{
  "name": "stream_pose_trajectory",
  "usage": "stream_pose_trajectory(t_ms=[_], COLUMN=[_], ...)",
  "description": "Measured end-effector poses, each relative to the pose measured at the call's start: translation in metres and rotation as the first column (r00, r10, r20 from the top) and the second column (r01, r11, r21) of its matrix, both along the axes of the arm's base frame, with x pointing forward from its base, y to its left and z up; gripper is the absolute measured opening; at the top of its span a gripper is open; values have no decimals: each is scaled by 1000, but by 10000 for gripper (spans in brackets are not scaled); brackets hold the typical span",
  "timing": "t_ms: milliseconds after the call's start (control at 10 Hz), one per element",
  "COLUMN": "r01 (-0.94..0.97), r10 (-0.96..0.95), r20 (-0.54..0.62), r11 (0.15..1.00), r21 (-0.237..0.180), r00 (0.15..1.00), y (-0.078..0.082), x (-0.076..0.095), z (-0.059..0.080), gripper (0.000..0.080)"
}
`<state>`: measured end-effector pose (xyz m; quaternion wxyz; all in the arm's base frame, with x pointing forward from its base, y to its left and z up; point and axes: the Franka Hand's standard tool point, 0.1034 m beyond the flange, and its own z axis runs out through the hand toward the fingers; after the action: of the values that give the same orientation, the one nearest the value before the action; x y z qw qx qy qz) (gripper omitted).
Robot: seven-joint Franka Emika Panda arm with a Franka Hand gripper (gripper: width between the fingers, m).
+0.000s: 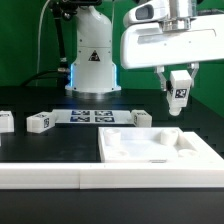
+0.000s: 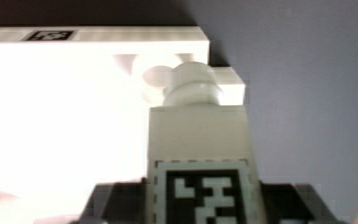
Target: Assemble one leg
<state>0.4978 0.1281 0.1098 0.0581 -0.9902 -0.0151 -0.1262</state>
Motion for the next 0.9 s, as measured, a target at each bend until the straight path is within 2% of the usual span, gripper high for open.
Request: stream_pose_trajectory(t_ms=[300, 400, 600, 700, 900], r01=[2, -41, -97, -92, -94], r10=[-4, 43, 111, 106, 108], r20=[184, 265, 257, 266, 263], r11=[1000, 999, 993, 994, 993], r21=[12, -14, -65, -64, -64], r00=[983, 963, 960, 958, 959], y=[0, -6, -22, -24, -23], x=[1, 11, 22, 27, 25], z=[0, 5, -5, -3, -4], gripper=[287, 287, 287, 287, 287])
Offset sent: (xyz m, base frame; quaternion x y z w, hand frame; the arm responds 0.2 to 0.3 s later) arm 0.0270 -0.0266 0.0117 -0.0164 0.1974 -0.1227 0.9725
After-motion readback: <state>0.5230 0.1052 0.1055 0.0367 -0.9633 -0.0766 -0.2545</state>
